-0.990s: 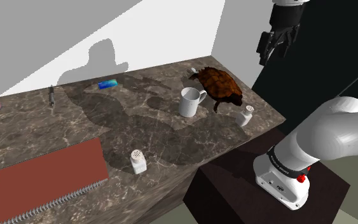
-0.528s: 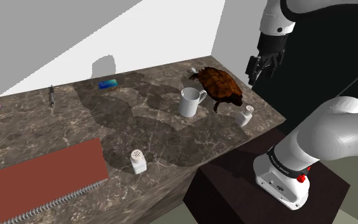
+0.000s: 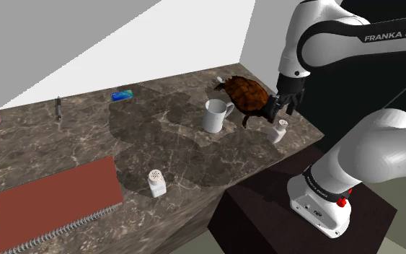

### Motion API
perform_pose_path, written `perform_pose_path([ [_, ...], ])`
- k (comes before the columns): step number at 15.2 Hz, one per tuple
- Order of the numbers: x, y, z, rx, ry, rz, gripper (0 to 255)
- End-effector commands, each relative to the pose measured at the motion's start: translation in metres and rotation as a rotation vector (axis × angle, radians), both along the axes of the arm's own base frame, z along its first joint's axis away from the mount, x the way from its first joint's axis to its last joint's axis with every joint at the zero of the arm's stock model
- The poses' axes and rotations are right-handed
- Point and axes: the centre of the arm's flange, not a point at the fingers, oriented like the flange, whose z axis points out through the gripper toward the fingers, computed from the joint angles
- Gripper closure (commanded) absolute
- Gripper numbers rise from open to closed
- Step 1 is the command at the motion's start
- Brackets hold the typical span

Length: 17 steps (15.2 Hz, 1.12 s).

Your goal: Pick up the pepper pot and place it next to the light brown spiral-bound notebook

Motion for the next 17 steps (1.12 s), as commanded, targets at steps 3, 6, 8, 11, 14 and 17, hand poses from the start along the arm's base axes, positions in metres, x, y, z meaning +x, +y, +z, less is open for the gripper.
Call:
perform_pose_path([
  [3, -0.005, 0.003, -0.025, 0.004, -0.001, -0.001, 0],
  [6, -0.008, 0.003, -0.04, 0.004, -0.001, -0.001, 0],
  [8, -0.009, 0.003, -0.043, 0.004, -0.001, -0.001, 0],
  [11, -0.009, 0.003, -0.043, 0.004, -0.001, -0.001, 0],
  [14, -0.009, 0.003, -0.043, 0.004, -0.001, -0.001, 0],
  [17, -0.009, 0.003, -0.043, 0.004, -0.001, -0.001, 255],
])
